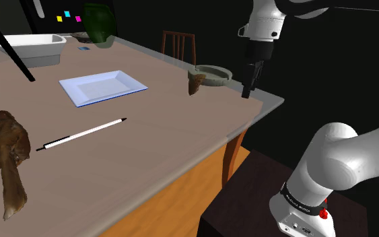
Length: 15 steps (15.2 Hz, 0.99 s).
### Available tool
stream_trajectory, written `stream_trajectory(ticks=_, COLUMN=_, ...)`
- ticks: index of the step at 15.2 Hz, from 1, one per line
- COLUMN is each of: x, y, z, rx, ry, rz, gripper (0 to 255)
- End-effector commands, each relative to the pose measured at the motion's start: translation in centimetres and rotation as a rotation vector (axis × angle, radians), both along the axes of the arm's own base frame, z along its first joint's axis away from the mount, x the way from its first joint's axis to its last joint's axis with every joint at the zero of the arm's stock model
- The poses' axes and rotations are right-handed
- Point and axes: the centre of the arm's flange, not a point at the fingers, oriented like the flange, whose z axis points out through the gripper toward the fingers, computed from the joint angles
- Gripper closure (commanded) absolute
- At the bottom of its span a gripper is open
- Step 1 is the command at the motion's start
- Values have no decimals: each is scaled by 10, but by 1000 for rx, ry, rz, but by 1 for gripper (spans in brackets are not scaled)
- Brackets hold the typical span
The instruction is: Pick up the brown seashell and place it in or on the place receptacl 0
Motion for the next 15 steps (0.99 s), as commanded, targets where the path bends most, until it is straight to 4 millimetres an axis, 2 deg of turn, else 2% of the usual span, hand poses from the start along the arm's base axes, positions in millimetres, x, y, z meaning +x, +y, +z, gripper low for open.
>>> stream_trajectory(ticks=1, x=0, y=0, z=0, rx=0, ry=0, rz=0, gripper=0)
stream_trajectory(ticks=8, x=63, y=49, z=33, rx=-19, ry=-48, rz=-179, gripper=0)
stream_trajectory(ticks=15, x=133, y=87, z=68, rx=-38, ry=-97, rz=-358, gripper=0)
